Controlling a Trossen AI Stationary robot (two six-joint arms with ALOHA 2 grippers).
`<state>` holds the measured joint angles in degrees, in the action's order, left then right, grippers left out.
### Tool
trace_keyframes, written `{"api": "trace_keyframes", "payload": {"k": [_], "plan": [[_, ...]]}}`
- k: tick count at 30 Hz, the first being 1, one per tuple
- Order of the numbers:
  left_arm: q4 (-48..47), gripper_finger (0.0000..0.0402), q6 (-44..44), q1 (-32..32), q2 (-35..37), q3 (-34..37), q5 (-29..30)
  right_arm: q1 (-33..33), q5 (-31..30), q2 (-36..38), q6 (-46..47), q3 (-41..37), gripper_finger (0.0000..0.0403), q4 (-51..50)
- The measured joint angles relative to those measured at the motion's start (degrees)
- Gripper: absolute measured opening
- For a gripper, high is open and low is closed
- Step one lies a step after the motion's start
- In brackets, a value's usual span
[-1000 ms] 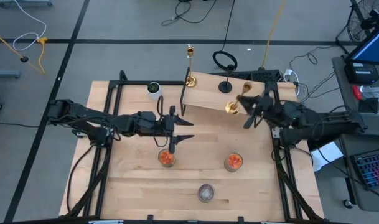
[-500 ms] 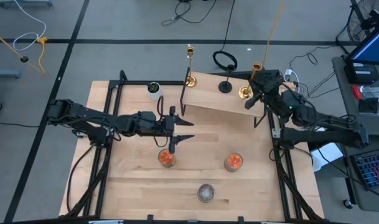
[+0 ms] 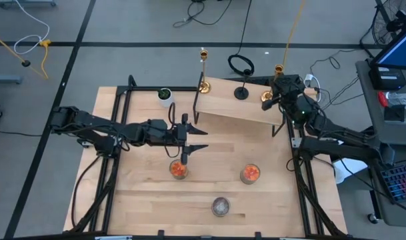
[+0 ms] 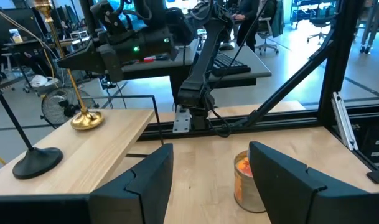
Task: Pick & Place candle stick holders
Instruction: Put the golden candle holder on the shelf
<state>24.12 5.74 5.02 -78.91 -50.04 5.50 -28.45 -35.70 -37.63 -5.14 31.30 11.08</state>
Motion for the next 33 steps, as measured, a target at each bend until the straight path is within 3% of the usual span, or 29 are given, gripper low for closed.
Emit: {"api": "trace_keyframes", "payload": {"k": [15,33], "plan": [[0.0,0.0216,-0.2,0.0,0.0,0.0,0.0,-3.9,-0.4,0.1,2.9,-2.6,0.0023,1.9],[-1.1,0.0216,-1.8,0.0,0.7,0.0,0.0,-3.2,-0.3,2.6,2.3,-2.8,0.0146,3.9]]}}
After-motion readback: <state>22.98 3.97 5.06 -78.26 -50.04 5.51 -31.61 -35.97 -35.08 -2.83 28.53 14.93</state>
